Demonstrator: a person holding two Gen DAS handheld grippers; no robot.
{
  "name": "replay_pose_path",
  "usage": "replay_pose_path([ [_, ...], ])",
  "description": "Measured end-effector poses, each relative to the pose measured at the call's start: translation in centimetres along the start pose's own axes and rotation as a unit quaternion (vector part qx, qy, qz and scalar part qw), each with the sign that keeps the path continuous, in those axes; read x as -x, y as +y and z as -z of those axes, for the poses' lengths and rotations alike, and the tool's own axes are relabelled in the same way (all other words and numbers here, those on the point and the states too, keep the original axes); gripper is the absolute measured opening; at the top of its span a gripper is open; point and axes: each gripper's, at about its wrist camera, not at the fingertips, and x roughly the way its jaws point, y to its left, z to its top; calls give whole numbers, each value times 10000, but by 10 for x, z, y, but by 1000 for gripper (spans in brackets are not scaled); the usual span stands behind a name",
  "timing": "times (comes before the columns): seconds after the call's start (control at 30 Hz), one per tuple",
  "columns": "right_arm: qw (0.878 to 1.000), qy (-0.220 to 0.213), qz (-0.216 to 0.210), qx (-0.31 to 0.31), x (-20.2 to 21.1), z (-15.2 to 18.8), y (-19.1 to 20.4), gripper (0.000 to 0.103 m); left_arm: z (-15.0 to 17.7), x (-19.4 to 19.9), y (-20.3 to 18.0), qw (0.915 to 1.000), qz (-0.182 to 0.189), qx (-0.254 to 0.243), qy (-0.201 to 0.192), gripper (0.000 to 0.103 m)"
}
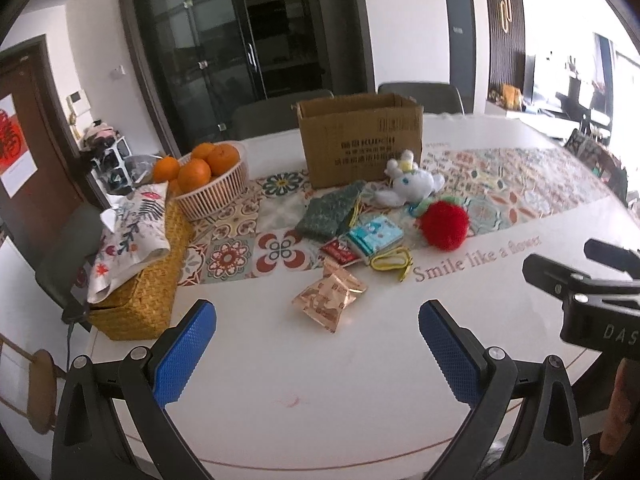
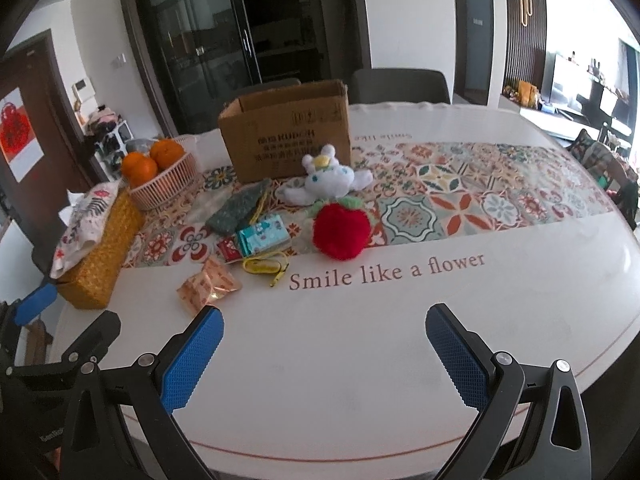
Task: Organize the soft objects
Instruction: 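Grasp the red strawberry plush with the right tool while the left tool grasps the Fortune Biscuits packet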
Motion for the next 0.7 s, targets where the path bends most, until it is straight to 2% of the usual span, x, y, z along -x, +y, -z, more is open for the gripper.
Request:
replay_pose_path([
  [0.13, 9999, 150, 67, -11, -23, -6, 4, 103, -2, -25, 2, 9996, 54, -180, 193, 103],
  [0.33, 9985, 522, 187, -15, -61, -20, 11, 103, -11, -70, 8, 9961, 404, -426, 661, 103],
  [0.47, 9968, 755, 269, -82, -86, -27, 15, 102, -17, -103, 12, 9914, 677, -542, 984, 103],
  [0.7, 9936, 986, 530, -150, -124, -33, 13, 102, -18, -156, 9, 9806, 901, -828, 1532, 103],
])
